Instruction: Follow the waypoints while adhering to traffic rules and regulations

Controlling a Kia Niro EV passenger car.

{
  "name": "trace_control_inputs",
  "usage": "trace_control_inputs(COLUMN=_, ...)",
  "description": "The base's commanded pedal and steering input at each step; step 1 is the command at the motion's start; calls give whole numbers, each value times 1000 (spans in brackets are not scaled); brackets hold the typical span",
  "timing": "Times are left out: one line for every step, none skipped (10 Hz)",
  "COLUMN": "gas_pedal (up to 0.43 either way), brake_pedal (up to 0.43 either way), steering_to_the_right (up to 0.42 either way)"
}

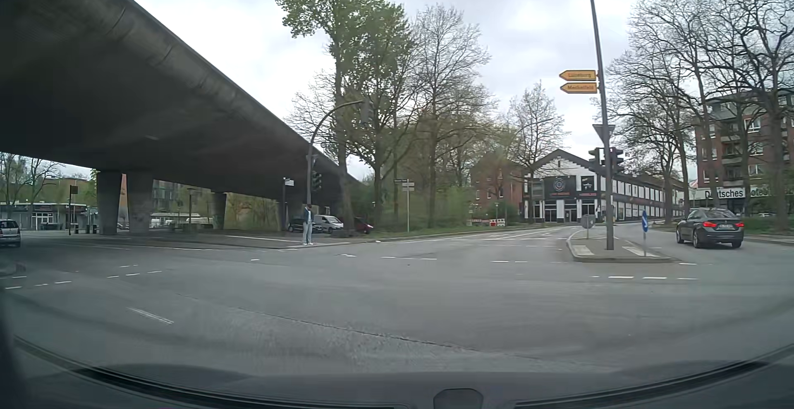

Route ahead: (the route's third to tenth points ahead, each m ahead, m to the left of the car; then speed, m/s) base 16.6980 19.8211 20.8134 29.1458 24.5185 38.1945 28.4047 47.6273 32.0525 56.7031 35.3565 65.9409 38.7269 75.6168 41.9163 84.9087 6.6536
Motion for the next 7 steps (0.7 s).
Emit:
trace_control_inputs(gas_pedal=130, brake_pedal=0, steering_to_the_right=-223)
trace_control_inputs(gas_pedal=130, brake_pedal=0, steering_to_the_right=-231)
trace_control_inputs(gas_pedal=150, brake_pedal=0, steering_to_the_right=-232)
trace_control_inputs(gas_pedal=150, brake_pedal=0, steering_to_the_right=-234)
trace_control_inputs(gas_pedal=150, brake_pedal=0, steering_to_the_right=-242)
trace_control_inputs(gas_pedal=150, brake_pedal=0, steering_to_the_right=-252)
trace_control_inputs(gas_pedal=157, brake_pedal=0, steering_to_the_right=-254)
